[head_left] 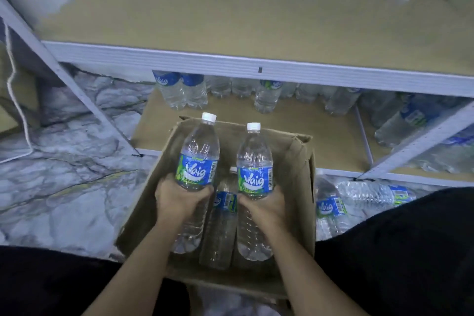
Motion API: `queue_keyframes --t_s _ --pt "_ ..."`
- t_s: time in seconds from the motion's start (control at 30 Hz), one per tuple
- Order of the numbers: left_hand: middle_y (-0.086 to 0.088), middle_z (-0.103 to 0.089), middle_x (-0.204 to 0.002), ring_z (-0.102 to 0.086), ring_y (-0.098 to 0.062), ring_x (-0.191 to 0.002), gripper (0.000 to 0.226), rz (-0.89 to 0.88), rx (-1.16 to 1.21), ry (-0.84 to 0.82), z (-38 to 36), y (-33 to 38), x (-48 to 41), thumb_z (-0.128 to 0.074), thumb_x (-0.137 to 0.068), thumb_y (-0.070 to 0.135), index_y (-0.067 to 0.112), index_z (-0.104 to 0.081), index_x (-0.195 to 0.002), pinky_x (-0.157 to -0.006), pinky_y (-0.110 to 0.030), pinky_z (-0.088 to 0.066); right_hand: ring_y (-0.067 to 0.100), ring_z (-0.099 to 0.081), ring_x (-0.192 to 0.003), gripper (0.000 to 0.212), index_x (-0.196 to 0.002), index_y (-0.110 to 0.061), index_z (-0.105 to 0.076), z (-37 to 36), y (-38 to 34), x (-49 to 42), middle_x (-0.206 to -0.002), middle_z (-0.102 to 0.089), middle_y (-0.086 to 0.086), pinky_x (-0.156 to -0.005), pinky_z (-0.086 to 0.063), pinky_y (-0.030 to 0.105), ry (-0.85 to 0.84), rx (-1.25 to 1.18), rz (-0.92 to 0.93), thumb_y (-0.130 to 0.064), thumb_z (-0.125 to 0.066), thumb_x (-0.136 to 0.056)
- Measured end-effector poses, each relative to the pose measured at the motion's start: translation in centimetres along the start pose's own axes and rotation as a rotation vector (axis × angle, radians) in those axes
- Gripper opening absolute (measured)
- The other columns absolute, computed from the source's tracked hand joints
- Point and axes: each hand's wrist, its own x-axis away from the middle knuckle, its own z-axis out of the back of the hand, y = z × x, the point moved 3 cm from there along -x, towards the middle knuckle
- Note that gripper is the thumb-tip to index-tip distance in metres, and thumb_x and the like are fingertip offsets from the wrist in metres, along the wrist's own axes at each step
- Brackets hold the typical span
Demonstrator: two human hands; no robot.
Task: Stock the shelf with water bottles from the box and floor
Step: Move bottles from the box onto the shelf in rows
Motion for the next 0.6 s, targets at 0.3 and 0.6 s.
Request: queue_keyframes --t_s 0.3,0.6 --pt "0.009 -0.072 -0.087 -0.068 -0.006 -0.082 0.055 -0.366 0.282 0.19 8.0 10.3 4.4 -0.092 -0.042 0.049 0.031 -0.064 -0.086 -0.075 -0.029 -0.055 -0.008 -0.068 -0.076 0.055 -0.097 -0.026 -0.062 4.2 -12.7 7.1 -0.085 -0.074 -0.014 -0.072 -0.053 0.016 -0.004 -0.201 0.47 -0.024 -0.095 -0.053" --pt "0.005 -0.07 -0.095 -0.068 -0.012 -0.088 0.074 -0.542 0.522 0.401 17.3 21.6 4.9 -0.085 -0.037 0.065 0.029 -0.062 -0.097 -0.08 -0.041 -0.057 0.006 -0.073 -0.088 0.069 -0.109 -0.025 -0.062 6.4 -27.4 10.9 -0.096 -0.077 -0.009 -0.086 -0.059 0.039 -0.094 -0.307 0.788 -0.033 -0.097 -0.05"
